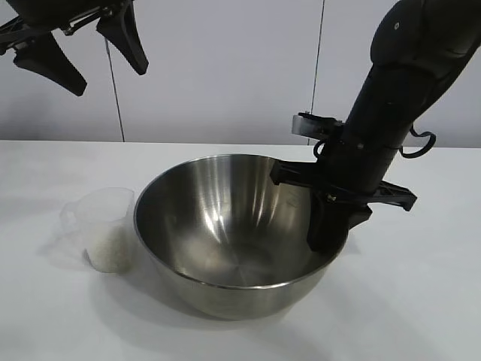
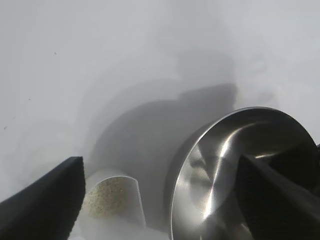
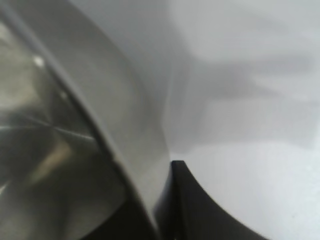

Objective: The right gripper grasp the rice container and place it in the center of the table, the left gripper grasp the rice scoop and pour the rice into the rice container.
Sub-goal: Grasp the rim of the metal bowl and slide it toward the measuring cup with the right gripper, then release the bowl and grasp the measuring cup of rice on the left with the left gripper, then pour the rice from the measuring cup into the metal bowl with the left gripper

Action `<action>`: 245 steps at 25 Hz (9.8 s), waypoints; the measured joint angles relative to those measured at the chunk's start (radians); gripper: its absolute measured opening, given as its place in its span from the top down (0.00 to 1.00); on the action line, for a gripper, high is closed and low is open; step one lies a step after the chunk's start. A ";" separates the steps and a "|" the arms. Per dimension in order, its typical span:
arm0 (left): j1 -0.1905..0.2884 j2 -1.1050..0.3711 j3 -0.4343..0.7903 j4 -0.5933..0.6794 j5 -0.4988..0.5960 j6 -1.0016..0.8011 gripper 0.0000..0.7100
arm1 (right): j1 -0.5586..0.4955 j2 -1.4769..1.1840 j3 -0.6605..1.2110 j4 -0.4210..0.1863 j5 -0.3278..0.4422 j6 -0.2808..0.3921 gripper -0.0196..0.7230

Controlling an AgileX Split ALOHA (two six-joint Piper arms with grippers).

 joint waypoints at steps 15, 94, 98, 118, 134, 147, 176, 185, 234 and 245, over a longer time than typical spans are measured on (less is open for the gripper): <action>0.000 0.000 0.000 0.000 0.000 0.000 0.16 | -0.009 -0.026 -0.003 0.009 0.016 0.005 0.34; 0.003 -0.429 0.443 0.243 -0.541 0.042 0.16 | -0.189 -0.488 -0.003 -0.079 0.169 0.026 0.32; 0.003 -0.541 0.704 0.223 -0.800 0.042 0.16 | -0.189 -0.488 -0.003 -0.079 0.169 0.026 0.32; 0.003 -0.512 1.373 0.322 -1.524 0.000 0.16 | -0.189 -0.488 -0.003 -0.084 0.170 0.026 0.32; 0.003 0.128 1.397 0.420 -2.039 -0.106 0.16 | -0.189 -0.488 -0.003 -0.085 0.170 0.026 0.32; 0.003 0.212 1.328 0.419 -2.053 -0.105 0.16 | -0.189 -0.488 -0.003 -0.087 0.168 0.026 0.32; 0.003 0.310 1.132 0.348 -2.057 -0.102 0.16 | -0.189 -0.488 -0.003 -0.087 0.166 0.026 0.32; 0.003 0.312 1.105 0.344 -2.057 -0.102 0.27 | -0.189 -0.488 -0.003 -0.087 0.166 0.026 0.32; 0.003 -0.254 1.126 0.563 -1.754 -0.107 0.99 | -0.189 -0.488 -0.003 -0.087 0.163 0.026 0.32; -0.025 -0.393 0.924 1.111 -1.341 -0.468 0.99 | -0.189 -0.488 -0.003 -0.087 0.161 0.026 0.32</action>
